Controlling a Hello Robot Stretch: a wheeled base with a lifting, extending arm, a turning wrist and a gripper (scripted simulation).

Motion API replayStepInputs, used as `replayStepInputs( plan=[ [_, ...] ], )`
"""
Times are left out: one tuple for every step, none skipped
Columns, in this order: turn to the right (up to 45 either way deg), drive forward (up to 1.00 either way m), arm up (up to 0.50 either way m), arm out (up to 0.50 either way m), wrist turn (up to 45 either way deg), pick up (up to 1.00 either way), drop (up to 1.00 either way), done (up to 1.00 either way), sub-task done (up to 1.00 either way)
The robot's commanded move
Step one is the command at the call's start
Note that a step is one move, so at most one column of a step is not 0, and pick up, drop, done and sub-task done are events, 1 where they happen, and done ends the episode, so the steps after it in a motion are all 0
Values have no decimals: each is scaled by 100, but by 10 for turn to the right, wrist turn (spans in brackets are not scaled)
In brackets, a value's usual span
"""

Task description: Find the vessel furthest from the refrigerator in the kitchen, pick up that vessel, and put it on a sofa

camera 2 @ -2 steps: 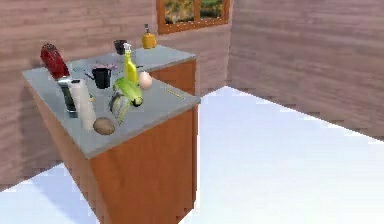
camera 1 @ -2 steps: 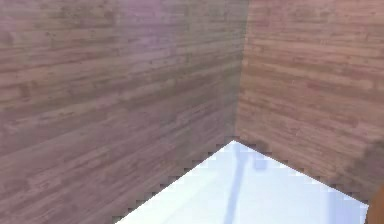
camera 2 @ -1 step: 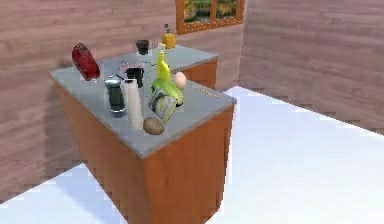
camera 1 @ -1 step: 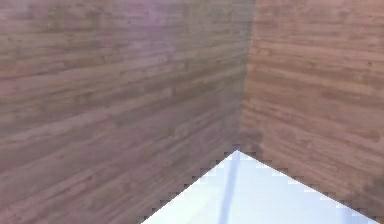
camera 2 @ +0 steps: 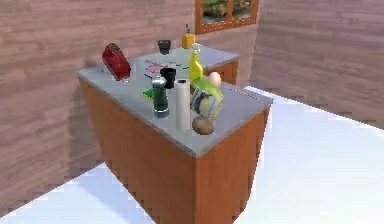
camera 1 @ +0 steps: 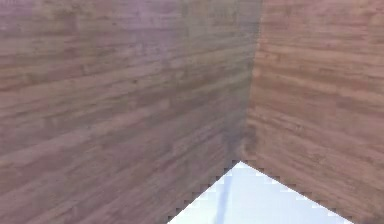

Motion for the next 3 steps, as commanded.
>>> replayStepInputs(
  plan=[
    [450,0,0,0,0,0,0,0,0],
    [60,0,0,0,0,0,0,0,0],
    [0,100,0,0,0,0,0,0,0]
  ],
)
